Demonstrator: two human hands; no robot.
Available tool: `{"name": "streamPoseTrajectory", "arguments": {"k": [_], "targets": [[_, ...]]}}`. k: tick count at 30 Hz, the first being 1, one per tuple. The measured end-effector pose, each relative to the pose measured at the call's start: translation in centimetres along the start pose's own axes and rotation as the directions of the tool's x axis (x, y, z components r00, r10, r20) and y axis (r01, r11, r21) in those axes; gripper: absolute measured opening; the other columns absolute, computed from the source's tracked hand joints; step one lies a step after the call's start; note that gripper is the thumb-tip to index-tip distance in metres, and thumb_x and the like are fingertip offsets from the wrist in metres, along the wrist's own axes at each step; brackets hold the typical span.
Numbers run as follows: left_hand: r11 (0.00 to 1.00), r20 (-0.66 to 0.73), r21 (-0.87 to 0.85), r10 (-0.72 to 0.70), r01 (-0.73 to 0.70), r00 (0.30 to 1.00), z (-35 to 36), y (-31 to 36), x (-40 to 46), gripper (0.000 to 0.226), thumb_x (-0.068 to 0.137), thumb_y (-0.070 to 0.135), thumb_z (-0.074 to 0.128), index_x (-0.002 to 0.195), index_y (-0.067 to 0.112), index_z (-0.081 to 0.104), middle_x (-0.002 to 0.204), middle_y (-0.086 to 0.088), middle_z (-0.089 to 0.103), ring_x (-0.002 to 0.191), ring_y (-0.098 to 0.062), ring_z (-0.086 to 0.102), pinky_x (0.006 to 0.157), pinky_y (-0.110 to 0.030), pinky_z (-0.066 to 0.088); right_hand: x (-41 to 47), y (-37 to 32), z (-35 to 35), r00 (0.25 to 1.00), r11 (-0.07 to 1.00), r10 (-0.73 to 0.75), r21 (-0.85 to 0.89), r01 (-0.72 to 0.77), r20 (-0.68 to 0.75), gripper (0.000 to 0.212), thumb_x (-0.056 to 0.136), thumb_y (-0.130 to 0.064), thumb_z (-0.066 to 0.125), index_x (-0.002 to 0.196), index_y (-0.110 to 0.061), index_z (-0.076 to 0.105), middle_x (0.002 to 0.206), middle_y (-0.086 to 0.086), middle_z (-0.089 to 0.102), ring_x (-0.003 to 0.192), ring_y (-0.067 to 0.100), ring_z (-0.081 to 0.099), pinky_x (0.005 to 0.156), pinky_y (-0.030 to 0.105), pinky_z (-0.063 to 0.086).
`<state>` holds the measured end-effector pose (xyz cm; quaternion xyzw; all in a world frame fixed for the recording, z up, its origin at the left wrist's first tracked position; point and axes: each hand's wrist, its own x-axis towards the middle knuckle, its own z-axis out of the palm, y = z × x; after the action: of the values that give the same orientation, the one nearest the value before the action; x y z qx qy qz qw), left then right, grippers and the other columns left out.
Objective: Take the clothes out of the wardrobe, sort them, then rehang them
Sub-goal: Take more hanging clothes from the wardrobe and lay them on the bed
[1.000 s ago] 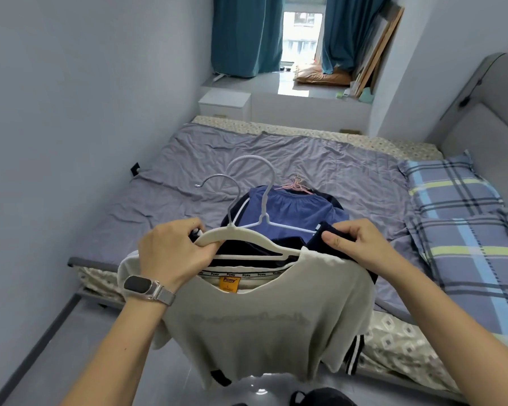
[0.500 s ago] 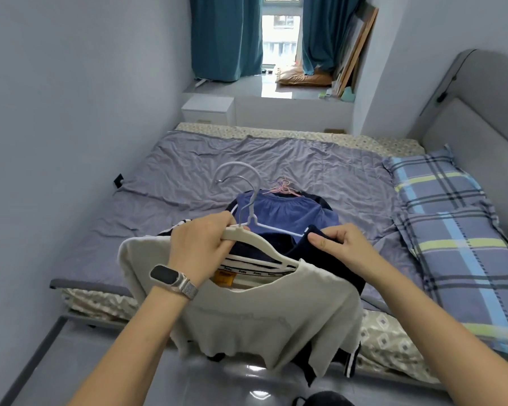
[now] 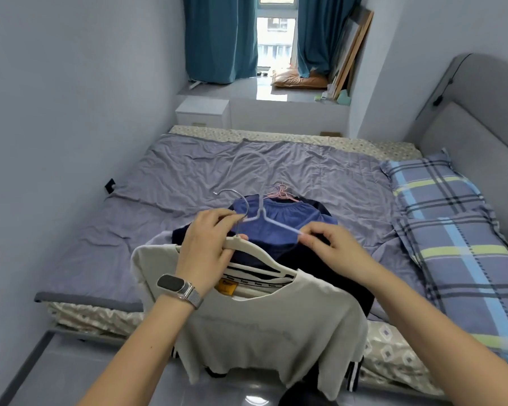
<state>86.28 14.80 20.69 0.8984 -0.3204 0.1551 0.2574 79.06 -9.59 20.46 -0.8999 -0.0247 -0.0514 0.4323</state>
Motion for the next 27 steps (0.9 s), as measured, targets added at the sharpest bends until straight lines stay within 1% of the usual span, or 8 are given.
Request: {"name": "streamPoseTrajectory", "arguments": {"k": [4, 7, 10, 15, 19, 24, 26, 27], "targets": [[1.0, -0.053, 0.012, -0.023, 0.024, 0.998, 3.0, 0.5, 3.7, 0.036, 0.086, 0.04, 0.052, 0.115, 0.02, 0.058, 0.117, -0.001, 0.051, 0.107, -0.016, 0.045, 0.091, -0.03, 0.04, 7.8, 2.5, -5.6, 0.992, 0.999, 0.021, -0.035, -0.026, -0.125, 0.023, 0.095, -0.019, 0.056, 0.073, -0.026, 0.059, 0.069, -0.012, 0.058, 0.07, 0.001, 0.05, 0.071, 0.019, 0.039], [0.99, -0.032, -0.068, -0.125, 0.123, 0.992, 5.2, 1.0, 7.3, 0.007, 0.084, 0.027, 0.06, 0.091, 0.025, 0.061, 0.085, 0.021, 0.053, 0.077, 0.003, 0.047, 0.068, -0.022, 0.041, 14.2, 5.0, -11.2, 0.986, 0.999, 0.034, -0.016, -0.037, -0.163, 0.022, 0.096, -0.024, 0.054, 0.075, -0.026, 0.061, 0.072, -0.014, 0.059, 0.07, -0.004, 0.051, 0.073, 0.017, 0.039], [0.978, 0.039, -0.065, -0.198, 0.2, 0.979, 7.5, 0.9, 11.1, 0.013, 0.079, 0.026, 0.049, 0.079, 0.03, 0.061, 0.067, 0.027, 0.048, 0.062, 0.002, 0.051, 0.061, -0.019, 0.035, 19.1, 9.4, -13.1, 0.991, 0.998, 0.057, 0.01, -0.056, -0.124, 0.023, 0.097, -0.022, 0.052, 0.075, -0.025, 0.059, 0.071, -0.011, 0.056, 0.067, -0.003, 0.048, 0.07, 0.018, 0.038], [0.948, 0.046, -0.039, -0.315, 0.317, 0.948, 12.2, -0.9, 18.2, 0.015, 0.074, 0.027, 0.046, 0.074, 0.031, 0.06, 0.073, 0.018, 0.057, 0.072, -0.005, 0.054, 0.07, -0.033, 0.042, 24.4, 19.4, -9.7, 0.98, 0.979, 0.198, 0.048, -0.199, 0.036, 0.031, 0.091, -0.017, 0.062, 0.062, -0.02, 0.052, 0.061, -0.005, 0.046, 0.058, 0.004, 0.041, 0.061, 0.027, 0.033], [0.905, 0.082, -0.018, -0.422, 0.425, 0.903, 16.2, -3.1, 22.9, 0.012, 0.08, 0.025, 0.052, 0.076, 0.028, 0.062, 0.075, 0.018, 0.054, 0.083, -0.006, 0.054, 0.075, -0.028, 0.028, 30.6, 24.9, -9.4, 0.953, 0.952, 0.303, 0.049, -0.303, 0.014, 0.021, 0.069, -0.037, 0.052, 0.055, -0.021, 0.051, 0.057, -0.006, 0.043, 0.06, 0.01, 0.04, 0.062, 0.034, 0.031], [0.866, 0.099, -0.041, -0.493, 0.499, 0.864, 20.3, -5.0, 26.7, 0.008, 0.08, 0.022, 0.059, 0.077, 0.028, 0.064, 0.084, 0.014, 0.057, 0.084, -0.003, 0.055, 0.075, -0.024, 0.021, 40.7, 31.1, -9.8, 0.936, 0.927, 0.351, -0.134, -0.351, -0.027, 0.023, 0.081, -0.031, 0.049, 0.067, -0.014, 0.051, 0.07, 0.002, 0.056, 0.076, 0.025, 0.054, 0.068, 0.038, 0.036], [0.862, 0.099, -0.04, -0.5, 0.506, 0.86, 21.7, -5.8, 27.9, 0.008, 0.081, 0.026, 0.06, 0.075, 0.03, 0.062, 0.085, 0.013, 0.057, 0.082, -0.003, 0.054, 0.077, -0.022, 0.021, 43.5, 34.9, -8.8, 0.933, 0.882, 0.358, -0.313, -0.354, -0.044, 0.011, 0.09, -0.023, 0.051, 0.089, -0.015, 0.058, 0.091, 0.009, 0.062, 0.097, 0.033, 0.056, 0.078, 0.039, 0.039], [0.862, 0.094, -0.037, -0.501, 0.506, 0.86, 22.3, -6.2, 28.4, 0.009, 0.082, 0.028, 0.06, 0.074, 0.032, 0.06, 0.082, 0.013, 0.055, 0.08, -0.002, 0.053, 0.078, -0.022, 0.021, 44.3, 36.1, -8.0, 0.923, 0.841, 0.381, -0.397, -0.368, -0.049, 0.022, 0.092, -0.024, 0.054, 0.11, -0.011, 0.057, 0.109, 0.015, 0.061, 0.111, 0.036, 0.052, 0.089, 0.04, 0.038]]}}
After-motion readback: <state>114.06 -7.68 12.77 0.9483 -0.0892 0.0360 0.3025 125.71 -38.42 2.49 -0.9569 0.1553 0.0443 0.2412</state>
